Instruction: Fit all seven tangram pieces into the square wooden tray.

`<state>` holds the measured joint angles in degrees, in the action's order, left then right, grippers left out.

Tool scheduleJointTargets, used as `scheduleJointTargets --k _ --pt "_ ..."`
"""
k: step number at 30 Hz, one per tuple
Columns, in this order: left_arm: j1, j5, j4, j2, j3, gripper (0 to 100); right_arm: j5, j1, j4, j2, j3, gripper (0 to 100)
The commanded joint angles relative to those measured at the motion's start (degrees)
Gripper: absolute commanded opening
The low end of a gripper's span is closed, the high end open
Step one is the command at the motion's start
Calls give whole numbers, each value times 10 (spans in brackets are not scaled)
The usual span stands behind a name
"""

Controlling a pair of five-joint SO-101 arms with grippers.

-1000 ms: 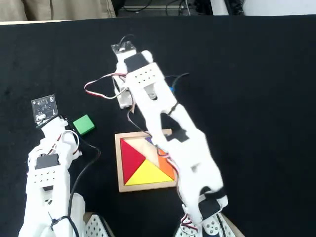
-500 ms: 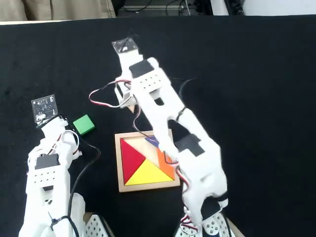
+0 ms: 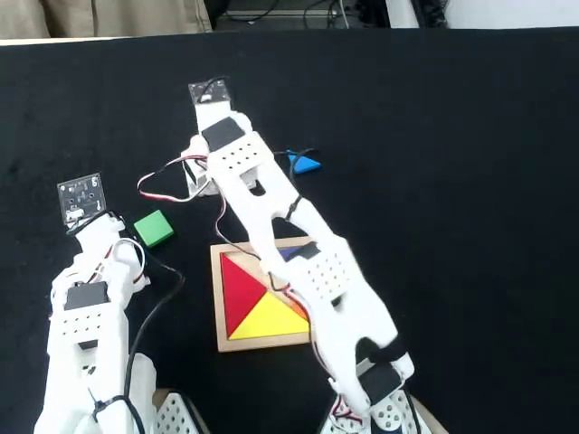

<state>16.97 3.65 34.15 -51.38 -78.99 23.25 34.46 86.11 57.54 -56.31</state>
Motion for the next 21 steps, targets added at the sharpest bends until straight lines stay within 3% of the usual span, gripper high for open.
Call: scheduleJointTargets --k 1,10,21 --pt "-7 -1 -10 -11 4 33 24 -12 33 28 -95 279" --pt "-7 -1 -10 -11 3 34 20 -24 95 127 -267 279" --pt "-7 -1 -10 -11 3 34 19 -49 95 165 -309 230"
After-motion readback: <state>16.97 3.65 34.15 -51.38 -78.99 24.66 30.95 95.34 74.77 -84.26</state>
